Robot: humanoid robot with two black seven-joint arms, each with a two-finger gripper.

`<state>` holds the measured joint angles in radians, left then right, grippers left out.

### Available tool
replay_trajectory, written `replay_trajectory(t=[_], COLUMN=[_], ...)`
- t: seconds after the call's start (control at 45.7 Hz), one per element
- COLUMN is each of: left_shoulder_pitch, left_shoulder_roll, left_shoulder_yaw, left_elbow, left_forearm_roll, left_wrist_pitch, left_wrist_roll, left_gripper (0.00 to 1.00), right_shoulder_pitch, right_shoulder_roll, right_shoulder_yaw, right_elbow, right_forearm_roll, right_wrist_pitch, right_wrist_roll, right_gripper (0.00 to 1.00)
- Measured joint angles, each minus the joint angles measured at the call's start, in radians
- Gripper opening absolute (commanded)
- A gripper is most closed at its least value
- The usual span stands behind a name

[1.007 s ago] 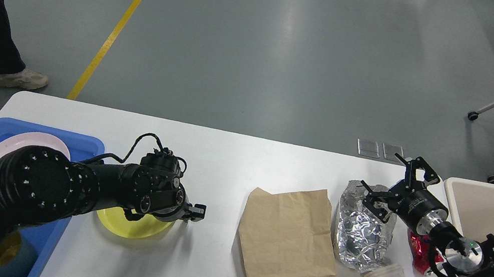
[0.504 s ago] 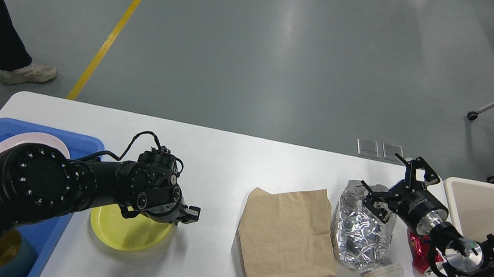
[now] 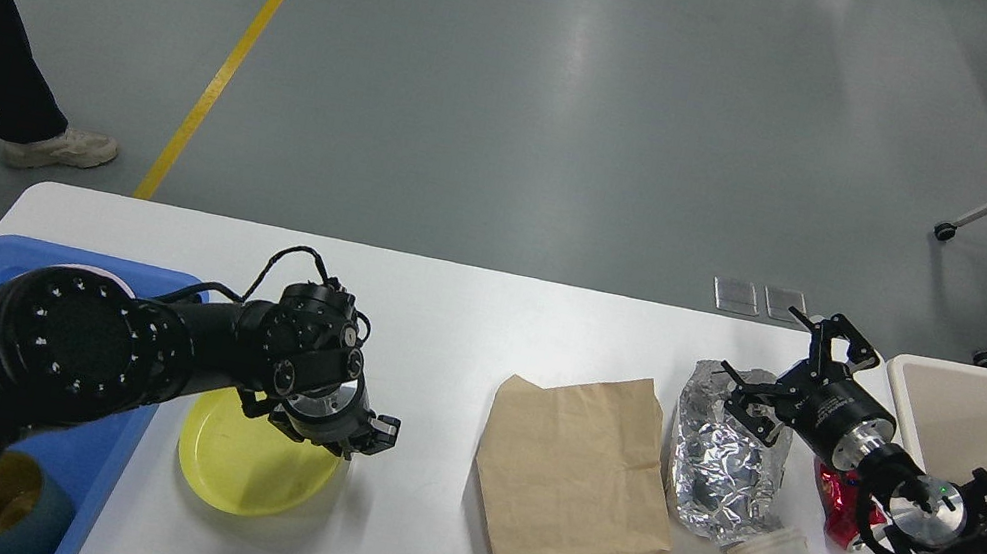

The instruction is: Tidy desktop

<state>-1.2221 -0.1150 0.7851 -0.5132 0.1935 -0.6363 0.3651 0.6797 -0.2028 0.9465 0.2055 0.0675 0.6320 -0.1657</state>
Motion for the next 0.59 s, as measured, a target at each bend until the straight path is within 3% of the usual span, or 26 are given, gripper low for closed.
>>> replay_trajectory(t=[0.175, 0.241, 0.372, 0.591], left_shoulder_pitch=[-0.135, -0.230, -0.362, -0.502], left_shoulder_roll=[0.051, 0.091, 0.154, 0.207], left_shoulder_yaw=[0.003, 0.013, 0.045, 0.120], left_elbow=[-0.059, -0.117, -0.211, -0.259], left_forearm_roll=[-0.114, -0.153, -0.189, -0.211], left_wrist_pitch=[-0.254, -0.312, -0.323, -0.324], left_wrist_roll=[0.001, -0.002, -0.030, -0.162], left_gripper=[0.00, 0.00, 0.00, 0.00], right_shoulder_pitch=[0.000, 0.000, 0.000, 0.000], right_shoulder_roll=[0.000, 0.000, 0.000, 0.000], right_shoulder_yaw=[0.000, 0.000, 0.000, 0.000], right_elbow=[0.000, 0.000, 0.000, 0.000], right_forearm_roll=[0.000, 0.000, 0.000, 0.000], right_wrist_pitch=[0.000, 0.000, 0.000, 0.000], right_wrist_roll=[0.000, 0.000, 0.000, 0.000], right_gripper=[1.00, 1.00, 1.00, 1.00])
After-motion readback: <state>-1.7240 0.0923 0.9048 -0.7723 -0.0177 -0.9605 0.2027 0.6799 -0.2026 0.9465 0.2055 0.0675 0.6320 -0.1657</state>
